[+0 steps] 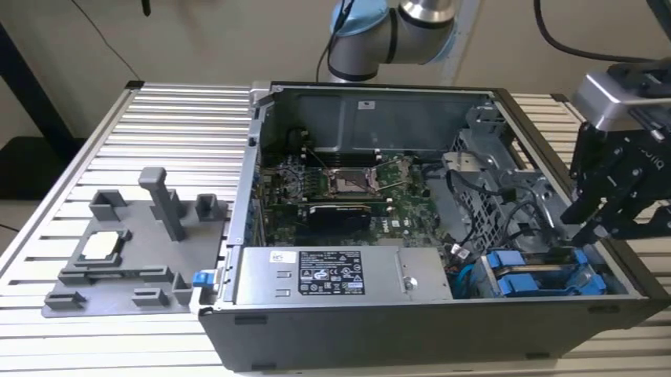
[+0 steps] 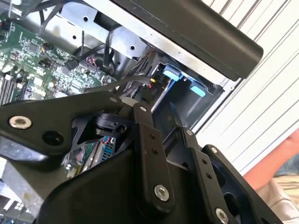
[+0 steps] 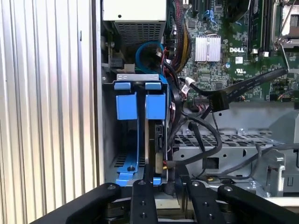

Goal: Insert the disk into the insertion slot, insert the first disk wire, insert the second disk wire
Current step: 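Insert the first disk wire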

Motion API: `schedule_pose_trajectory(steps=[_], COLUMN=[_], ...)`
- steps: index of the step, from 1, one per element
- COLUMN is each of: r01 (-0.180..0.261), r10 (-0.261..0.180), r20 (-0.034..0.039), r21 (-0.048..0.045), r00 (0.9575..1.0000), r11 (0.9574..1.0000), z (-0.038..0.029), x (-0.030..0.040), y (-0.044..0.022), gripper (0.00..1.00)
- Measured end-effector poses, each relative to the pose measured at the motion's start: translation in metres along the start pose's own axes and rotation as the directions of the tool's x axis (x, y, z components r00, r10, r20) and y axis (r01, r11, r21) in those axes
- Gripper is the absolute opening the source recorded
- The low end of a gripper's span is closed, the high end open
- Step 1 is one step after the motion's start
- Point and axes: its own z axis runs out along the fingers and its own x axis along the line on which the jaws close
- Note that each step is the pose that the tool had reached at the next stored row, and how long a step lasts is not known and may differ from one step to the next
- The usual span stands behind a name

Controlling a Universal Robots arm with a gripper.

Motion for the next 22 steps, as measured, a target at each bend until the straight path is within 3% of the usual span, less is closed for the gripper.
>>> schedule_pose_trajectory(steps=[4,13,15,22], r01=[0.0,0.0,0.0,0.0], r10=[0.0,0.0,0.0,0.0], r20=[-0.0006,-0.0003,-0.0006,-0.0068], r21=[0.0001,0.0,0.0,0.0001], r00=[1.0,1.0,1.0,1.0], r11=[1.0,1.0,1.0,1.0], z=[-0.0159,-0.0158,-0.0157,-0.0149], x=[-0.0005,-0.0025,-0.0071,-0.0331], y=[-0.0003,-0.0002,-0.0001,0.0004], gripper=[0.33,0.33,0.33,0.33])
